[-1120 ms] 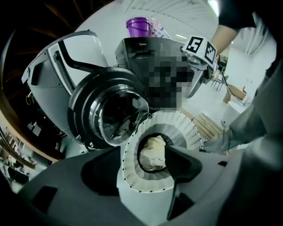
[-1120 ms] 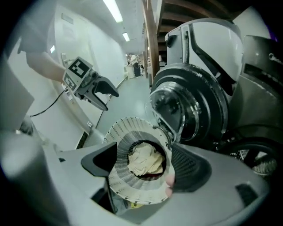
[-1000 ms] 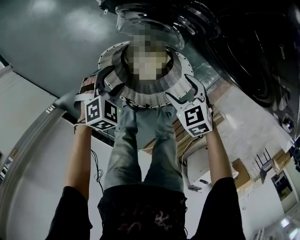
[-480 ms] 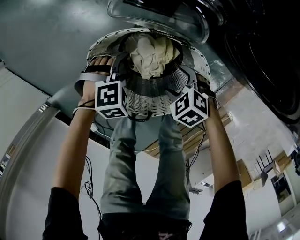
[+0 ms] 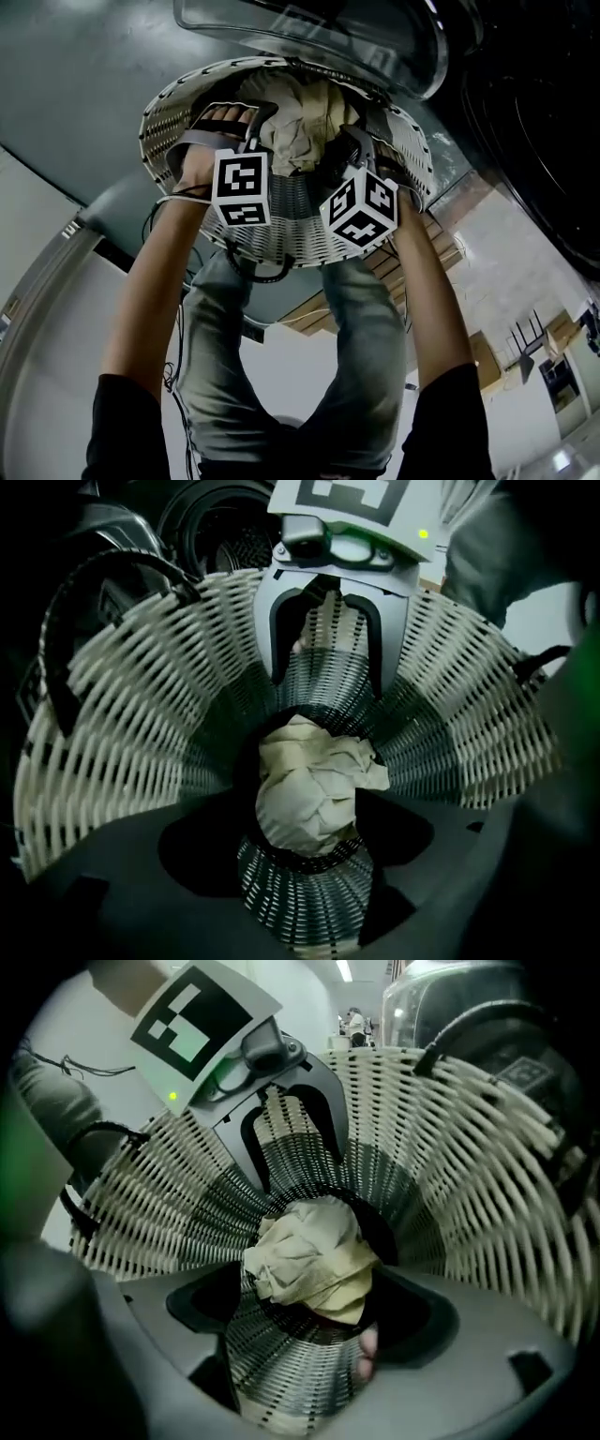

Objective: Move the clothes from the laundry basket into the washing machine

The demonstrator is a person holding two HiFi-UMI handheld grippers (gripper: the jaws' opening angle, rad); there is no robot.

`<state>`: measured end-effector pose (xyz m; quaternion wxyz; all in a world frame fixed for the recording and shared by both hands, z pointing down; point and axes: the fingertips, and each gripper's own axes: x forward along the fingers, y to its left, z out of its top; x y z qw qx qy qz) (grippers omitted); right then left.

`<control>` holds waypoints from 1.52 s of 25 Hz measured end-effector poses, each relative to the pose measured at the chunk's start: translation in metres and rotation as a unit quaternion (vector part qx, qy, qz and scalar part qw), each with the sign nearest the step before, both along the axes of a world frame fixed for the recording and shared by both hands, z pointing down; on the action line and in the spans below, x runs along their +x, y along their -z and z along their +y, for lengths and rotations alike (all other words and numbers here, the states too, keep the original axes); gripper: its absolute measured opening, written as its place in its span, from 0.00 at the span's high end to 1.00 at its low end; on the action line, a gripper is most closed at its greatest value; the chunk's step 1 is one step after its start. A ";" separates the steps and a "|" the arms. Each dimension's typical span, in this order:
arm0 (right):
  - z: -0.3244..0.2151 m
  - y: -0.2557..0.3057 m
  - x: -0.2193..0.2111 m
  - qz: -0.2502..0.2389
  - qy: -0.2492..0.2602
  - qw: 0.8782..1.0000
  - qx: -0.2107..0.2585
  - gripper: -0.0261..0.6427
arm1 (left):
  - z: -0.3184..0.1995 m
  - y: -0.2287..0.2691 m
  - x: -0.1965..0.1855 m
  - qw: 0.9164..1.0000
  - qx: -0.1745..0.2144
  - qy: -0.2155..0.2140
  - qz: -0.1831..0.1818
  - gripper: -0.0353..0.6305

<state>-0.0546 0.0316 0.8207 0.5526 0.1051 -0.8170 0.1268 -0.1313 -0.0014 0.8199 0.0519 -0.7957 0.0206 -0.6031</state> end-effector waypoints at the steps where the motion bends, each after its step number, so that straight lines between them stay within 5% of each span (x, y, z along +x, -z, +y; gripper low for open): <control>1: -0.002 -0.008 -0.001 0.002 0.001 1.000 -0.001 0.30 | 0.000 -0.010 -0.001 1.000 -0.003 -0.002 -0.006 0.39; 15: -0.008 -0.133 0.002 0.060 0.047 0.997 -0.003 0.24 | 0.005 -0.137 -0.006 0.998 -0.026 0.037 -0.051 0.31; 20: -0.008 -0.172 0.014 0.109 0.115 0.987 0.010 0.21 | 0.012 -0.181 -0.016 0.996 -0.043 0.008 -0.073 0.31; 25: -0.009 -0.201 0.011 0.113 0.113 0.987 0.007 0.22 | 0.016 -0.206 -0.018 0.995 -0.054 0.008 -0.086 0.38; 29: -0.007 -0.217 0.013 0.120 0.114 0.986 0.007 0.32 | 0.020 -0.216 -0.016 0.994 -0.064 0.007 -0.086 0.54; 33: -0.009 -0.216 0.012 0.123 0.106 0.987 0.011 0.54 | 0.020 -0.214 -0.014 0.995 -0.056 0.008 -0.079 0.78; 38: -0.014 -0.189 0.010 0.119 0.108 0.986 0.043 0.79 | 0.012 -0.182 -0.015 0.996 -0.048 0.026 -0.073 0.84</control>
